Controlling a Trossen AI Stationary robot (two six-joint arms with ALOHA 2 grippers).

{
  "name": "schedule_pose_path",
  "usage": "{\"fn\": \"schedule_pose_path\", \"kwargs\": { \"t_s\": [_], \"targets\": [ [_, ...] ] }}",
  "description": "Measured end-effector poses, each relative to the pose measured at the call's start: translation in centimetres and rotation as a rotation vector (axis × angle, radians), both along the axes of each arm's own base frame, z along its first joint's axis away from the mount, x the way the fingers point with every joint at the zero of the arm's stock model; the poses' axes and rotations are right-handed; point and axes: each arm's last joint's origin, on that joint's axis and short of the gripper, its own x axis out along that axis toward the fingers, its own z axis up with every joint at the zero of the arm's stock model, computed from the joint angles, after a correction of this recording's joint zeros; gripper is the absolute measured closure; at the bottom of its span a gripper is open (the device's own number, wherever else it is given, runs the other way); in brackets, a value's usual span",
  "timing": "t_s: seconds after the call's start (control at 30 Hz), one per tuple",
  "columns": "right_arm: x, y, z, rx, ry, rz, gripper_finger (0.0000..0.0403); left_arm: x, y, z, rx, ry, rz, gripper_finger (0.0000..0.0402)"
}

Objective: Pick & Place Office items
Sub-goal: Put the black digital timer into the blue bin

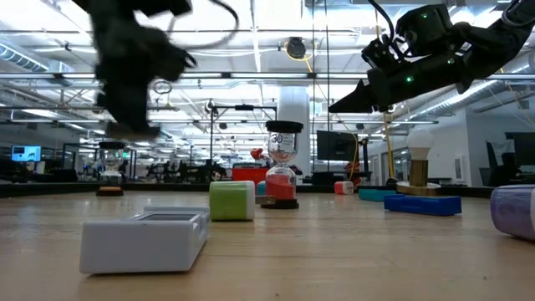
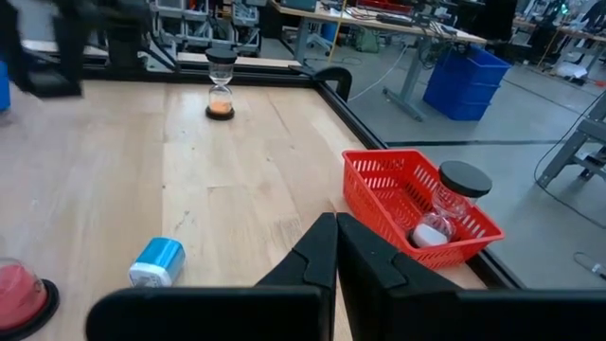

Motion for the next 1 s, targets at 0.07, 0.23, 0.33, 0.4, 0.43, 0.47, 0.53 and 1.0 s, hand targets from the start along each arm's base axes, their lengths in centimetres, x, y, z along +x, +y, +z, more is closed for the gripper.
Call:
{"fn": "schedule_pose_path", "kwargs": {
  "t_s": [0.07,0.23,0.33,0.4,0.43,0.47,0.53,1.0],
  "targets": [
    [0.0,0.0,0.0,0.014,-0.005,0.015,0.0399,-1.1,-1.4,1.1,-0.016,-0.018,0.038,0.0254],
    [0.0,0.1,0.2,0.061,-0.037,0.183,0.0399,-3.6,-5.4,2.2,-0.080,-0.011,0.073,0.0254],
    [0.0,0.0,0.3,0.090,-0.055,0.211,0.0399,-4.6,-7.7,2.1,-0.105,0.005,0.088,0.0254],
    [0.0,-0.1,0.3,0.096,-0.058,0.203,0.0399,-5.4,-9.1,2.2,-0.101,-0.005,0.107,0.0254],
    [-0.1,-0.2,0.3,0.096,-0.058,0.201,0.0399,-5.8,-9.7,2.2,-0.097,-0.014,0.121,0.0254],
    [-0.1,-0.2,0.3,0.097,-0.058,0.201,0.0399,-6.1,-10.2,2.2,-0.092,-0.023,0.144,0.0254],
    [-0.1,-0.2,0.3,0.097,-0.057,0.201,0.0399,-6.7,-11.1,2.2,-0.090,-0.044,0.198,0.0254],
    [-0.1,-0.2,0.3,0.095,-0.060,0.201,0.0399,-10.6,-13.9,0.2,0.014,0.107,0.311,0.0254]
  ]
}}
